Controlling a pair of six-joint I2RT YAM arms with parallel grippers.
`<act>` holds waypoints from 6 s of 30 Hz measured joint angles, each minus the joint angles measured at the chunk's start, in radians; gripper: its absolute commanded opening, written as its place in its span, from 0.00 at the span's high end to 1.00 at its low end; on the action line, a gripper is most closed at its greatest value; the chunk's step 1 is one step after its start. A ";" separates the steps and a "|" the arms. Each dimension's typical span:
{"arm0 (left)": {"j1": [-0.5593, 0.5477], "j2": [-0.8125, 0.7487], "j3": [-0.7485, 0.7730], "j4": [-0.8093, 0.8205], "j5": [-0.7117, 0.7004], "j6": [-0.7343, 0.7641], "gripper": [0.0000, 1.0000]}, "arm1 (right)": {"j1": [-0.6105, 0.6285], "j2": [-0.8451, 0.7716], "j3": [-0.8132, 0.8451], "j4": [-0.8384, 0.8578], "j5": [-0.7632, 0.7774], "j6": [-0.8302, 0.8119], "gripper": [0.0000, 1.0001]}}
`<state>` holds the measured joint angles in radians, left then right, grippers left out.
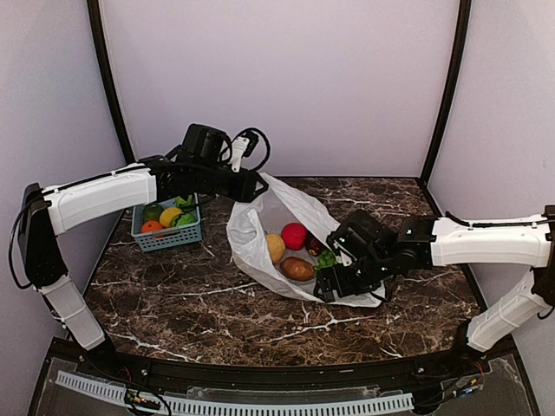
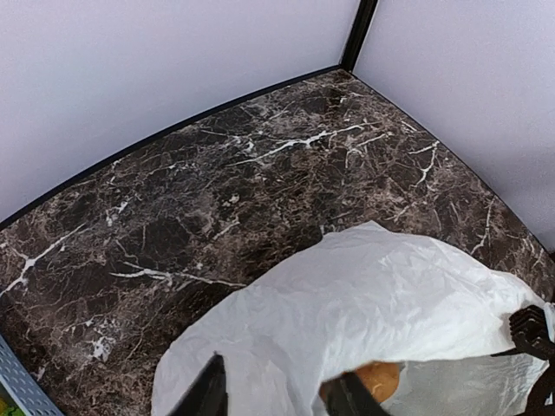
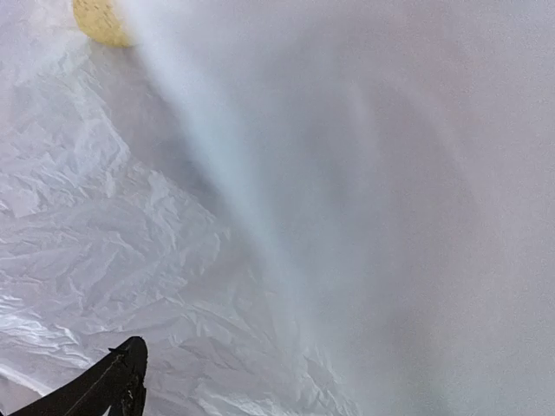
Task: Untie the knot of the plastic bag and take out the fruit
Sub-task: Open the bag opening for the takeout bag, then reach into the takeout bag at the center of the board, then pick up the fake fruit from the takeout bag.
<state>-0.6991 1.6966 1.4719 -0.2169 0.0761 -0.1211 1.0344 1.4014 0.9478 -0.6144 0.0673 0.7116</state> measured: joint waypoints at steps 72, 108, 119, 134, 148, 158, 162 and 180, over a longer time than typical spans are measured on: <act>0.029 -0.530 -0.732 0.419 0.412 -0.576 0.04 | 0.099 0.486 0.496 0.225 -0.053 -0.150 0.20; 0.029 -0.582 -0.808 0.222 0.220 -0.431 0.99 | 0.101 -0.033 0.272 0.288 0.034 -0.212 0.05; 0.029 -0.603 -0.822 0.222 0.199 -0.431 0.99 | 0.102 -0.275 0.180 0.135 0.138 -0.145 0.07; 0.029 -0.611 -0.830 0.221 0.199 -0.421 0.99 | 0.102 0.062 0.636 0.166 0.114 -0.278 0.22; 0.029 -0.618 -0.834 0.222 0.192 -0.407 0.99 | 0.022 0.463 0.697 0.087 0.037 -0.201 0.26; 0.029 -0.650 -0.949 0.316 0.233 -0.378 0.99 | -0.031 0.463 0.505 0.058 0.069 -0.158 0.26; 0.027 -0.672 -0.987 0.320 0.247 -0.332 0.99 | -0.041 0.478 0.498 0.055 0.087 -0.152 0.24; 0.021 -0.606 -0.996 0.354 0.256 -0.272 0.99 | -0.090 0.602 0.480 0.134 0.098 -0.163 0.10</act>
<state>-0.6781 1.0908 0.4759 0.1371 0.3321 -0.3931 0.9447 2.0033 1.4277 -0.4805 0.1650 0.5484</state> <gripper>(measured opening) 0.010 0.915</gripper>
